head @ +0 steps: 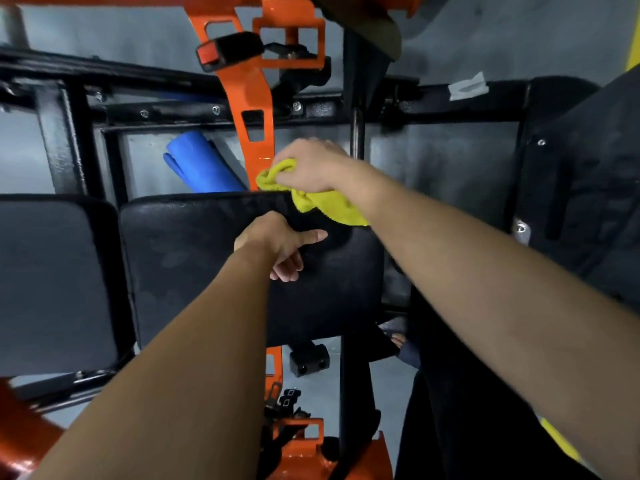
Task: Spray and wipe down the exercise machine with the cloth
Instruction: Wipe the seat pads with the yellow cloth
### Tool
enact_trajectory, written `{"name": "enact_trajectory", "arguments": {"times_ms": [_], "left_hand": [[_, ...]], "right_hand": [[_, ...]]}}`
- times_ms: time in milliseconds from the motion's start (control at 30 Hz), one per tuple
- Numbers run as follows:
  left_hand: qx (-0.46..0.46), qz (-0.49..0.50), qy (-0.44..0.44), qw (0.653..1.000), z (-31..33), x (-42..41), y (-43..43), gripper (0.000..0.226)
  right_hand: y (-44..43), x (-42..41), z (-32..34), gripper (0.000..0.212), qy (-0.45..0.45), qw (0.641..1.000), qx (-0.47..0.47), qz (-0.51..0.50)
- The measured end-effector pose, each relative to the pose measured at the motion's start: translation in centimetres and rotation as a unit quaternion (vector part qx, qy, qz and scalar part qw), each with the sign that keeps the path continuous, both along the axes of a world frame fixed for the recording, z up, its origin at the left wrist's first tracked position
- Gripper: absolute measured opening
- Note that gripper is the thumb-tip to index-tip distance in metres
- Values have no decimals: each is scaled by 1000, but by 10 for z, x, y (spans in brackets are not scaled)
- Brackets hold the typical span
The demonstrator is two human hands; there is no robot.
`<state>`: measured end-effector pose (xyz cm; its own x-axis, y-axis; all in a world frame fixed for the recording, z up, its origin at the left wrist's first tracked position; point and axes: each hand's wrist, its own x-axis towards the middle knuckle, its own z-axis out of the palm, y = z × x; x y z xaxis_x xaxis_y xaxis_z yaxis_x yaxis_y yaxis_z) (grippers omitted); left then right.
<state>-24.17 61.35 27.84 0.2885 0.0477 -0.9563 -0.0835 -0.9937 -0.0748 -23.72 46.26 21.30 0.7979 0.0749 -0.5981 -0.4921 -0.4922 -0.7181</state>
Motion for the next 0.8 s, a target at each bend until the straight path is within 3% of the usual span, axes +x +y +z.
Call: {"name": "enact_trajectory", "arguments": {"times_ms": [67,167,300,367,467,600,667,800], "left_hand": [[-2,1,-2,1000,0,0,0,77],[5,5,2,1000,0,1,-1,77],[13,9,-3,1000,-1,1,-1,77],[14,8,-5,1000,-1,-1,0,77],[13,5,-12,1000,-1,-2,0,77],[12,6,-13,1000,-2,-2,-1,77],[12,6,-14,1000,-2,-2,-1,77],[10,7,-17,1000,1,-2,-3,77]], "right_hand": [[2,2,2,30,12,1000,-5,-12],[-31,-27,-12,21,46,978,82,-184],[-58,-97,-43,10,93,923,90,-361],[-50,-125,-47,14,85,863,136,-480],[-26,-155,-51,13,93,743,190,-635],[14,-199,-61,13,148,626,285,-711],[30,-220,-62,13,177,610,293,-715],[55,-249,-52,16,276,678,198,-652]]}}
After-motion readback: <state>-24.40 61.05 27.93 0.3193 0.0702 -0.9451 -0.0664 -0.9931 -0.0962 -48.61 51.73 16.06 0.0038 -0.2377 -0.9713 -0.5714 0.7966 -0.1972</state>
